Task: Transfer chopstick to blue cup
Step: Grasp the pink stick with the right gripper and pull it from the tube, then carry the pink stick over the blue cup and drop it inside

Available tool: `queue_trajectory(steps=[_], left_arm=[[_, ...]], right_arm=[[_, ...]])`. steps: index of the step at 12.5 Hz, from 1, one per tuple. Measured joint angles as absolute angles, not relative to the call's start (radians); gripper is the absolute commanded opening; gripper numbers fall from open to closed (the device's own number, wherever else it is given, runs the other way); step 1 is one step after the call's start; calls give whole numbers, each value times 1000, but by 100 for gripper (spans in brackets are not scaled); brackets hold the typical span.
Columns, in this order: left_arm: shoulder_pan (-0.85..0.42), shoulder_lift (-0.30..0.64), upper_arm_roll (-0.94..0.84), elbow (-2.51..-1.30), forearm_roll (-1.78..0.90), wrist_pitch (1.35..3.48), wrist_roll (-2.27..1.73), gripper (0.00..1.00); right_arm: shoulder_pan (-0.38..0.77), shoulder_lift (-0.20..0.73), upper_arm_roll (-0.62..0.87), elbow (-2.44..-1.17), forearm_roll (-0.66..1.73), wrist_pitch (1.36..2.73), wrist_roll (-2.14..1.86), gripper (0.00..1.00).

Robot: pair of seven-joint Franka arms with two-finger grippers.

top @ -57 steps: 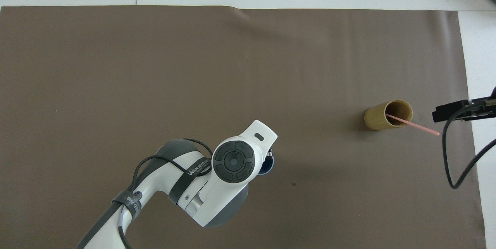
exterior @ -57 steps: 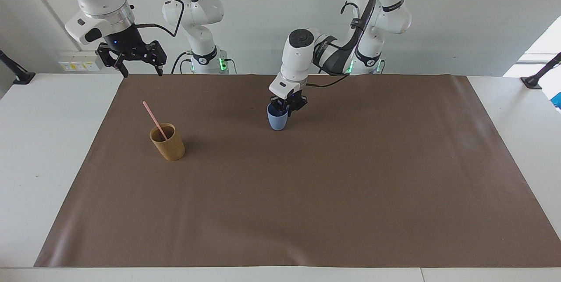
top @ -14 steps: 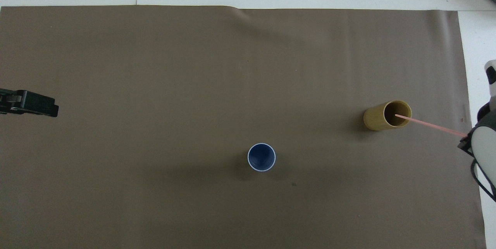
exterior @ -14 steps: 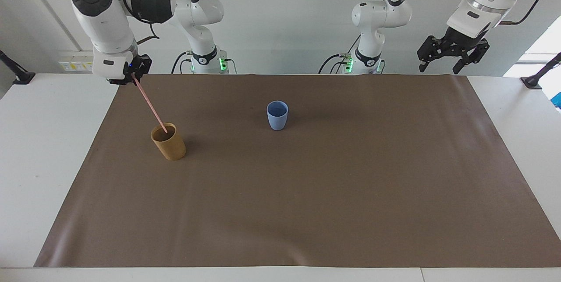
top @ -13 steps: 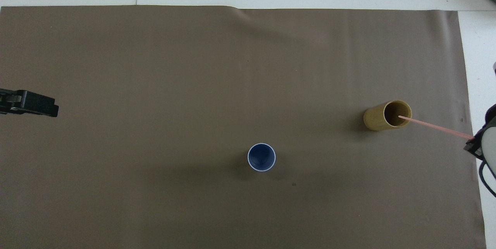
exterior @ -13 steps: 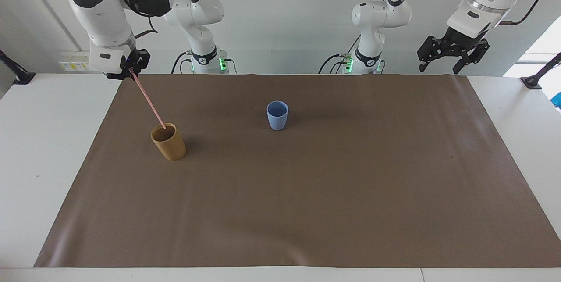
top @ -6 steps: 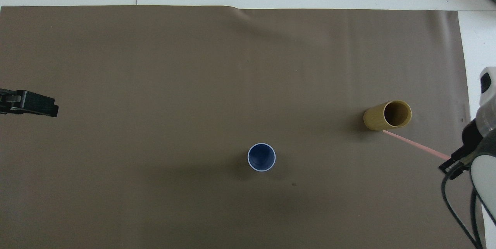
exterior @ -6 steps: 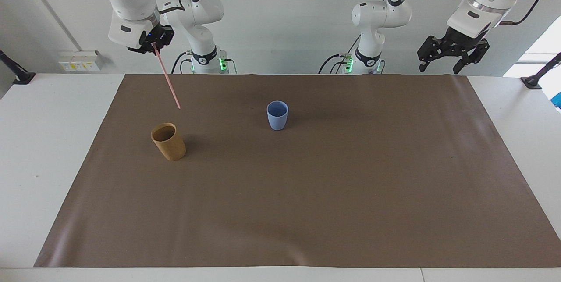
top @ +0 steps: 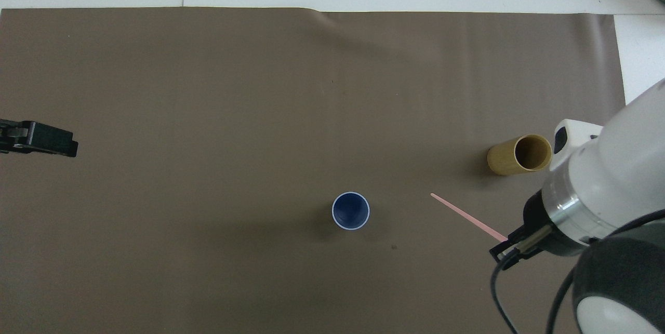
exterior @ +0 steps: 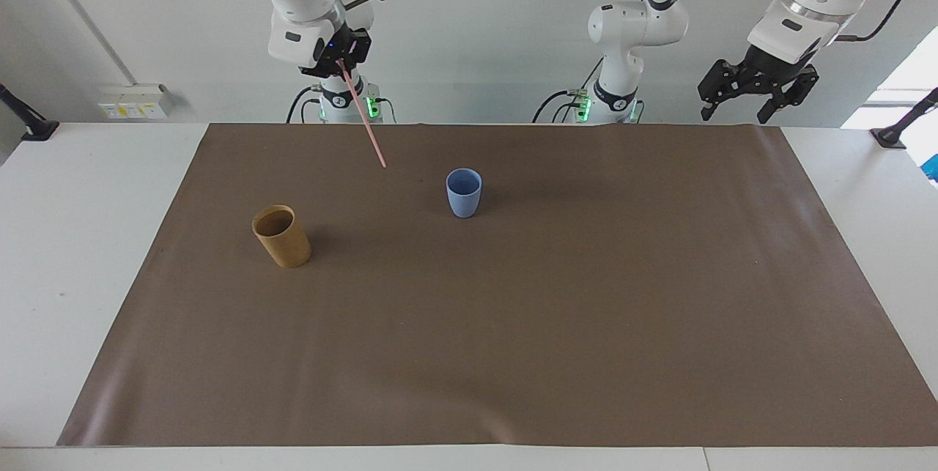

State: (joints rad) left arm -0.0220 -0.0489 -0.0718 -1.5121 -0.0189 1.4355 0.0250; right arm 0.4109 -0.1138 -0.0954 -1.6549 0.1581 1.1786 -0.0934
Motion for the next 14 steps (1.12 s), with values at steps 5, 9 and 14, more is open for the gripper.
queue_trajectory(steps=[5, 9, 14], left_arm=[[-22, -49, -72, -1512, -19, 1435, 25, 100], [-22, -49, -72, -1512, -19, 1435, 25, 100], [-22, -49, -72, -1512, -19, 1434, 25, 100]], right_arm=[[586, -105, -93, -1731, 295, 1359, 190, 0], [665, -37, -93, -1750, 311, 1469, 307, 0], [687, 14, -100, -1793, 300, 1476, 329, 0]])
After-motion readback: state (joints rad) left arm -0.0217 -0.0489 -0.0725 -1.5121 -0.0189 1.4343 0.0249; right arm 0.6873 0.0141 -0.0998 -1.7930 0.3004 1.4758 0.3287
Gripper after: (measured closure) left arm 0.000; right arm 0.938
